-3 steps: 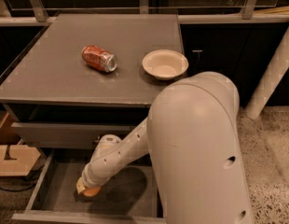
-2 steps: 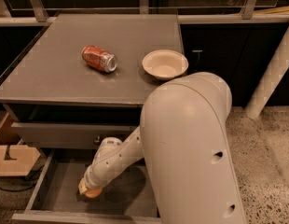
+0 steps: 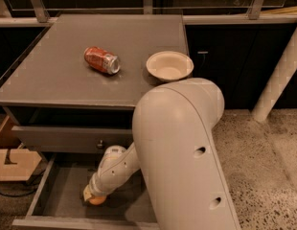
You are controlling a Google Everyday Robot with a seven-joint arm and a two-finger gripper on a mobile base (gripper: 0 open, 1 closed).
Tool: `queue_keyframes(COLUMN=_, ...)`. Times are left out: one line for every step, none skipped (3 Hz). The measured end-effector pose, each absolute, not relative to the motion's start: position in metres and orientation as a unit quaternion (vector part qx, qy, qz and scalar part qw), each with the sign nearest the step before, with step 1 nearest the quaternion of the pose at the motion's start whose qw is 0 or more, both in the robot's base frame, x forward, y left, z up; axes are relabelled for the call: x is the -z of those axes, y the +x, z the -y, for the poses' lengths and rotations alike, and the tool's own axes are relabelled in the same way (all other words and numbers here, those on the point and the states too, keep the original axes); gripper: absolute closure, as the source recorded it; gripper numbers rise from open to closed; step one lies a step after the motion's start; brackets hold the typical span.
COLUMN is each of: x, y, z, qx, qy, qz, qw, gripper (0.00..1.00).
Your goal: Place orange into middle drawer
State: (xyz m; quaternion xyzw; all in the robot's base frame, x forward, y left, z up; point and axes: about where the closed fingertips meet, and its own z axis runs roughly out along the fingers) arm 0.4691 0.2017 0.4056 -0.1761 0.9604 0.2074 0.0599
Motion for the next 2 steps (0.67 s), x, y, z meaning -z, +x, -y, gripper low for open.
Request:
queue_keyframes(x=-0.3919, y=0.4713, z=-0.2019, qx=-0.21, qy=-0.173, qz=-0.961, qw=0.058, gripper=1.0)
queue_keyframes(x=-0.3821, y=0.4708, z=-0.2009, qx=-0.211, qy=-0.173, qz=-0.96, qw=0.056, gripper=1.0)
